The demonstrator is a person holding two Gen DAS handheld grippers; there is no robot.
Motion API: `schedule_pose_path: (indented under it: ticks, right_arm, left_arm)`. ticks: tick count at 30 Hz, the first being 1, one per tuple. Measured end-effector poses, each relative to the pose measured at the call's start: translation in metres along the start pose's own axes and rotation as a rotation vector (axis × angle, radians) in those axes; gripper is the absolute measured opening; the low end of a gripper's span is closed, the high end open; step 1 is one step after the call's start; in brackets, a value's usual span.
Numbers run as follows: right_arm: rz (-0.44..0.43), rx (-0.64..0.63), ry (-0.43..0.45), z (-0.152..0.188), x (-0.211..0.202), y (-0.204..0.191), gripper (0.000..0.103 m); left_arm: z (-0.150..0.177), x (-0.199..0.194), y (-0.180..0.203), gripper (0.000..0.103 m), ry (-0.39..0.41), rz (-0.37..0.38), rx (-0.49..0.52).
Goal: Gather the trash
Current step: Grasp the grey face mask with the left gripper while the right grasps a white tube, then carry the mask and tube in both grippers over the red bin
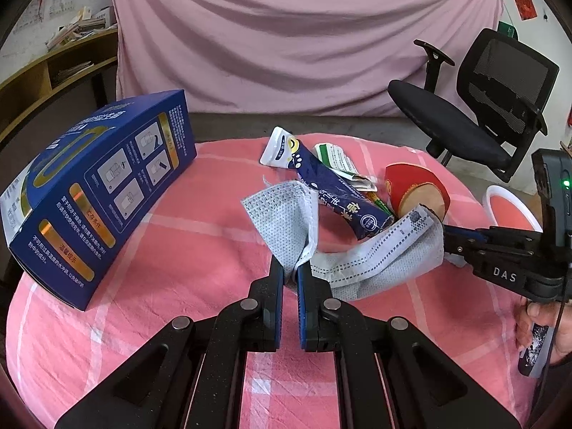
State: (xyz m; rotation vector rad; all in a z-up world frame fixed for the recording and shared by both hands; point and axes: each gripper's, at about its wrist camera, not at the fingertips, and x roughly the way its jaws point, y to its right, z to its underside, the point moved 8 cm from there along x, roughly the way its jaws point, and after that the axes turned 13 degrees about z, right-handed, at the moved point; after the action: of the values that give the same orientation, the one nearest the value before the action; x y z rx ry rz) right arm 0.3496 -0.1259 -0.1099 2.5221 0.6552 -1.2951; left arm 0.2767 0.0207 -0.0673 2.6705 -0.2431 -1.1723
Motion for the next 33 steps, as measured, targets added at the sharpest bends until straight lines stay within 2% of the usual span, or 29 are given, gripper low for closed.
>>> schedule_pose_path:
  ticks: [4, 9, 15, 19, 23, 28, 31, 33]
  right_arm:
    - [0.030, -0.021, 0.030, 0.003, -0.012, 0.000, 0.013]
    - [0.062, -0.003, 0.112, 0.008, -0.039, 0.009, 0.013]
    - [0.067, 0.031, 0.349, 0.003, -0.098, 0.021, 0.013]
    - [0.138, 0.065, 0.583, -0.004, -0.150, 0.037, 0.013]
    - [0.234, 0.131, 0.766, -0.003, -0.199, 0.064, 0.013]
    - [0.360, 0.242, 0.929, 0.007, -0.247, 0.109, 0.013]
    - [0.449, 0.293, 0.989, 0.017, -0.266, 0.136, 0.013]
    - [0.492, 0.324, 0.996, 0.023, -0.272, 0.152, 0.013]
  left_arm:
    - [-0.002, -0.004, 0.005, 0.005, 0.021, 0.003, 0.024]
    - [-0.004, -0.011, 0.019, 0.005, 0.058, 0.010, 0.060]
    - [-0.020, -0.026, 0.053, 0.005, 0.166, 0.018, 0.133]
    - [-0.040, -0.041, 0.087, 0.005, 0.271, 0.038, 0.188]
    - [-0.060, -0.053, 0.129, 0.005, 0.369, 0.081, 0.257]
    - [-0.077, -0.059, 0.195, 0.005, 0.484, 0.184, 0.358]
    - [-0.080, -0.053, 0.241, 0.005, 0.531, 0.249, 0.429]
    - [-0.080, -0.045, 0.266, 0.005, 0.535, 0.291, 0.462]
